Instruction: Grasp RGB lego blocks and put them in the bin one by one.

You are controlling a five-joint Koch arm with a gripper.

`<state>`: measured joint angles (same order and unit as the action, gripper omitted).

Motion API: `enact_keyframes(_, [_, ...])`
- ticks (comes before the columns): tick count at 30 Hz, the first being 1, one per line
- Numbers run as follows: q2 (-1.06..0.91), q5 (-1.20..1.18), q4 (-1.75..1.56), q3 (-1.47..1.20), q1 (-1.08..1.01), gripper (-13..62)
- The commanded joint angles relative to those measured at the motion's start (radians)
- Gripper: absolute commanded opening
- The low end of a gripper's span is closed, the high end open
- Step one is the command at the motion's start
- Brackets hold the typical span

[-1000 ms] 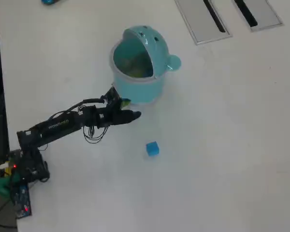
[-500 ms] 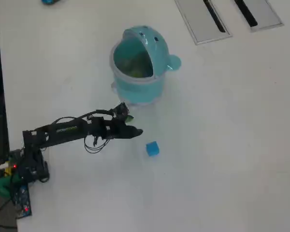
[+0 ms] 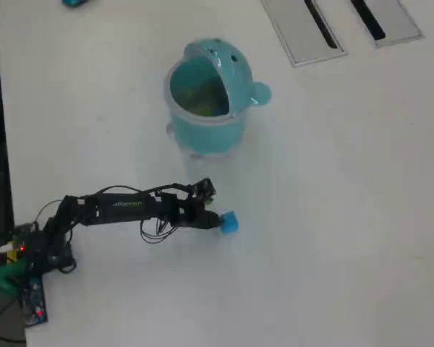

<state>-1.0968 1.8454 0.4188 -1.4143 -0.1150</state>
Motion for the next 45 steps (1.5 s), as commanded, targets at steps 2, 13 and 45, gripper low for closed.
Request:
enact_keyframes(2, [0.017,0.015,-0.054,0.124,-0.018,34.4])
enact_keyframes(13, [0.152,0.023,-0.031,0.288,-0.077,34.5])
enact_keyframes(45, [0.221,-0.031,-0.041,0.250,-0.040,23.6])
